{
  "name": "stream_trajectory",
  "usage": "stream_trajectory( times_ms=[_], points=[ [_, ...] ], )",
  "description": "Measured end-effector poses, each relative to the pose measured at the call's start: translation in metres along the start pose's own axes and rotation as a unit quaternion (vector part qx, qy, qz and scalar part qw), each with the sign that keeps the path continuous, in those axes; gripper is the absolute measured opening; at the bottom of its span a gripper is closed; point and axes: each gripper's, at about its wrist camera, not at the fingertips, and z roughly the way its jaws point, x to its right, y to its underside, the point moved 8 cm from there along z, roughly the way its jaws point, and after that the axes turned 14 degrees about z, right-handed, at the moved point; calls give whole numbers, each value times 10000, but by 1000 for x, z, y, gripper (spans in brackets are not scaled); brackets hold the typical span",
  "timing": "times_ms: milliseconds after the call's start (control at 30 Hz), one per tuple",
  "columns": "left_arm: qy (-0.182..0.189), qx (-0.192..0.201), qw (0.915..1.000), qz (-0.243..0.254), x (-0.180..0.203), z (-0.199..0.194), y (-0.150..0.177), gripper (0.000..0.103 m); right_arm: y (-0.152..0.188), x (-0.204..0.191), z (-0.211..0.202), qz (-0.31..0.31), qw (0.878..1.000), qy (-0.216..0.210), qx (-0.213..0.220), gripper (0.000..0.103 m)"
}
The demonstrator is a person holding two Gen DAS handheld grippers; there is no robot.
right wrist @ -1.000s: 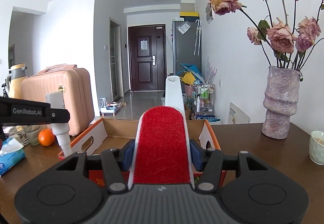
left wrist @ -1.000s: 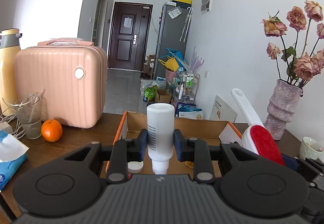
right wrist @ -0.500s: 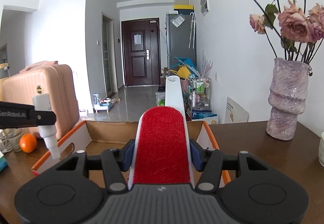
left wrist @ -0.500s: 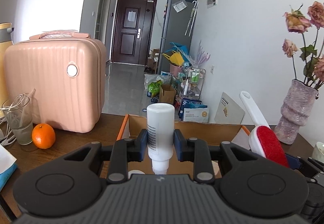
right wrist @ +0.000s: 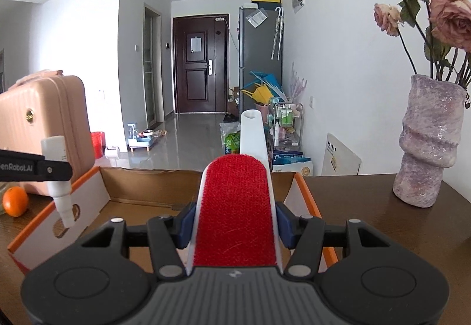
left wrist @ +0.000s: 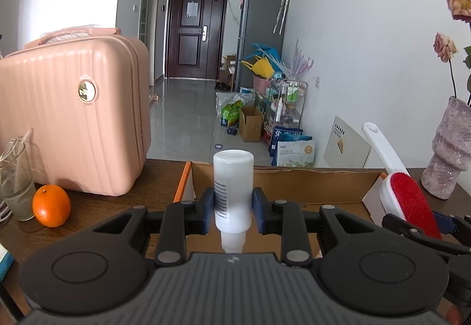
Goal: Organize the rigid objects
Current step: 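Carry the lint brush in the right tool while the left tool carries the white bottle over the box, then open the left tool to drop the white bottle while the right tool releases the lint brush, then withdraw both tools from the box toward the remaining items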
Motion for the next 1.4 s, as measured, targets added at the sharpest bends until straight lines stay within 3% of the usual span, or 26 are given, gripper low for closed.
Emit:
stream_trajectory(
  times_ms=[300, 333, 367, 400, 433, 467, 533, 667, 1000, 1400],
  points=[
    [40, -226, 9993, 289, 6, 23, 10, 29, 10, 7, 22, -22, 9996, 86, -263, 55],
    [79, -197, 9993, 316, 8, 21, 11, 34, 12, 8, 24, -26, 9994, 125, -324, 56],
    [87, -176, 9993, 323, 8, 20, 11, 54, 12, 9, 25, -49, 9993, 184, -325, 56],
    [59, -141, 9994, 305, 8, 18, 10, 68, 12, 10, 24, -69, 9992, 236, -317, 67],
    [-11, -58, 9996, 267, 6, 15, 9, 90, 12, 11, 23, -65, 9992, 276, -297, 76],
    [-99, 54, 9997, 218, 3, 11, 7, 97, 11, 12, 20, -40, 9993, 299, -236, 91],
    [-138, 96, 9998, 131, -1, 7, 5, 103, 9, 12, 17, 10, 9994, 302, -174, 98],
    [-202, 41, 9998, 40, -5, 7, 6, 103, 8, 13, 15, 43, 9993, 314, -197, 103],
    [-263, 36, 9996, 70, -3, 1, 6, 103, 6, 11, 8, 56, 9995, 246, -190, 103],
    [-251, 421, 9986, 203, 2, -51, 9, 103, 6, 7, -28, -20, 10000, 97, -13, 103]
  ],
)
